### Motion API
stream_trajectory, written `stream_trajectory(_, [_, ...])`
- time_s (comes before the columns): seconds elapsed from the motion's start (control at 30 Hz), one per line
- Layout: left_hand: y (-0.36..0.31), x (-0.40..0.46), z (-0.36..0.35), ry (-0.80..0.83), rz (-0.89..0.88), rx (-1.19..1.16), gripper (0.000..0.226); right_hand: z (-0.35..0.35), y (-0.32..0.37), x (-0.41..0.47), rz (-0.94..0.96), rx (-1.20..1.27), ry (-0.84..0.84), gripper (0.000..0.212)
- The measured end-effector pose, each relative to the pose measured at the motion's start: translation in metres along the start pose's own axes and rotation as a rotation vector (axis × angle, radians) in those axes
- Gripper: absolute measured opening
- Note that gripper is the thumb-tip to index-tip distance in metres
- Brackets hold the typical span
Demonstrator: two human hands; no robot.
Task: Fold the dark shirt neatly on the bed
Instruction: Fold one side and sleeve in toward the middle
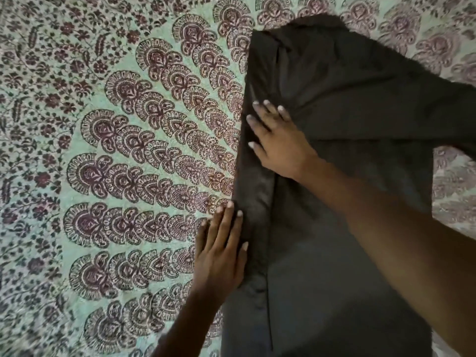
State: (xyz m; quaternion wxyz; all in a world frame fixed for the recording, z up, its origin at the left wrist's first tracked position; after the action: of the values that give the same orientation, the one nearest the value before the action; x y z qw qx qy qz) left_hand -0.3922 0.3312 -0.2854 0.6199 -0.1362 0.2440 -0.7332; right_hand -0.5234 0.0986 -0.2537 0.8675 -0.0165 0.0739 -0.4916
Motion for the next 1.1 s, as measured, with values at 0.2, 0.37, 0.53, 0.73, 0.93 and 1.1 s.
stream_trajectory(0.2, [-0.004, -0.06, -0.012, 0.085, -0.011, 0.117, 0.073, -0.018, 0.067, -0.066, 0.121, -0.031, 0.072, 0.071])
stream_trajectory(0.37, [-0.01, -0.112, -0.017, 0.124, -0.088, 0.113, 0.074, -0.03, 0.099, -0.136, 0.211, -0.114, 0.091, 0.076])
stream_trajectory(0.53, [-0.006, -0.161, -0.021, 0.173, -0.122, 0.124, 0.076, -0.039, 0.129, -0.196, 0.289, -0.16, 0.124, 0.078])
stream_trajectory(0.73, [-0.007, -0.224, -0.037, 0.29, -0.276, 0.148, 0.076, -0.048, 0.162, -0.276, 0.382, -0.14, 0.125, 0.069])
stream_trajectory(0.93, [-0.015, -0.264, -0.036, 0.318, -0.348, 0.127, 0.076, -0.039, 0.176, -0.312, 0.507, -0.146, 0.1, 0.063])
stream_trajectory(1.1, [-0.016, -0.267, -0.041, 0.265, -0.353, 0.039, 0.071, -0.011, 0.139, -0.235, 0.146, -0.112, 0.036, 0.074])
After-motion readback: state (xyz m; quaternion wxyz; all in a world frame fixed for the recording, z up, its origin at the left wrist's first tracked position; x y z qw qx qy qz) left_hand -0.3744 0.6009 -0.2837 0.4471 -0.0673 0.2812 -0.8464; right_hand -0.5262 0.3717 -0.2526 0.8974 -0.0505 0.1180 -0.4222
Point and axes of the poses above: each hand's wrist, its own x-axis towards the middle knuckle, its own z-axis out of the back of the hand, y = z × x, the point moved 7 cm from there along x, towards the middle knuckle, and after that the axes turned 12 degrees about -x, right-handed, at the moved point
